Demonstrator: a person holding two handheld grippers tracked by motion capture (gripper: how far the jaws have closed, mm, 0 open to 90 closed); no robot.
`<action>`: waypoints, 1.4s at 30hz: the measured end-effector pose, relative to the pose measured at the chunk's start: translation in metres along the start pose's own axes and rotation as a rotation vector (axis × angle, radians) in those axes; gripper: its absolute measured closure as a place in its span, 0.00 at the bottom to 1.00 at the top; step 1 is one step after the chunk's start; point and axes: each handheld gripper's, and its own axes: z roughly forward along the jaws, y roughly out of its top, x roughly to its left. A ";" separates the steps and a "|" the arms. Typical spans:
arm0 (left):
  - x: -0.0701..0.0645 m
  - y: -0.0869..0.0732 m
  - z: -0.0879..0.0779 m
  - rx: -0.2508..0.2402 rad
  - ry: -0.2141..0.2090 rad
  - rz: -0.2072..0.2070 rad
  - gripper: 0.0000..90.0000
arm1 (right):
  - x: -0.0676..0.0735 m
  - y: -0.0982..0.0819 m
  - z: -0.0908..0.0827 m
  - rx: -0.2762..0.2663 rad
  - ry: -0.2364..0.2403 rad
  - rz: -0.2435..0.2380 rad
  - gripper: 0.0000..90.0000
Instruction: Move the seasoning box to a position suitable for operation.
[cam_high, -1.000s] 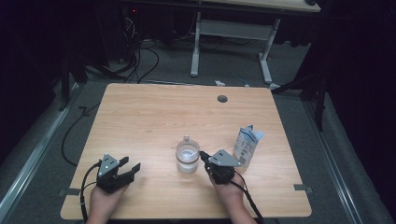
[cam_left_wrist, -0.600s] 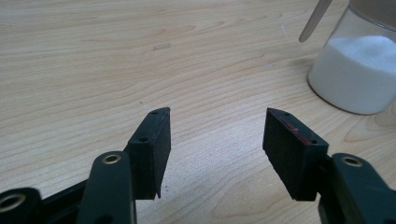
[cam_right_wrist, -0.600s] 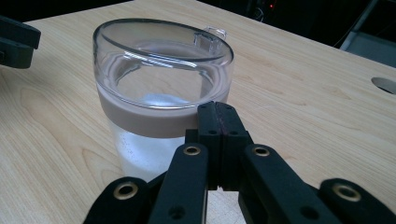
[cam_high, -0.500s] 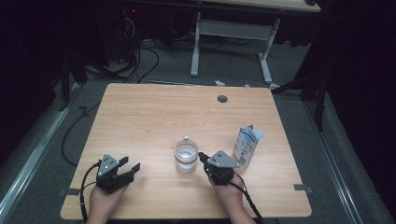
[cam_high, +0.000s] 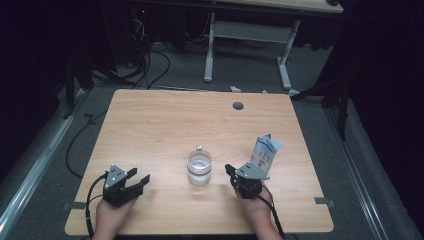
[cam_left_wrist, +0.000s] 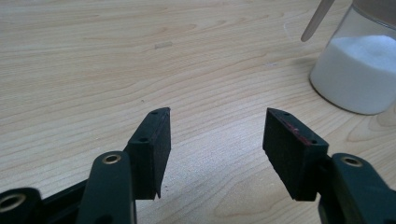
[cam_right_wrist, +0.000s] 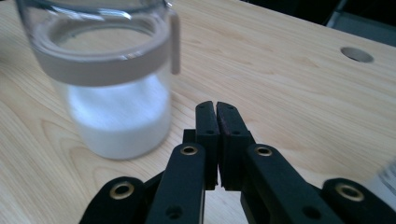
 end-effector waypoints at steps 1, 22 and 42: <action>0.000 0.000 0.000 0.001 0.001 0.000 0.47 | -0.003 -0.002 -0.002 0.003 -0.007 0.004 0.96; -0.009 0.000 0.003 0.008 -0.005 0.012 0.47 | -0.035 -0.045 -0.049 -0.019 -0.074 0.115 0.63; -0.010 0.002 0.005 0.009 -0.017 0.018 0.47 | -0.033 -0.049 -0.048 -0.002 -0.073 0.101 0.62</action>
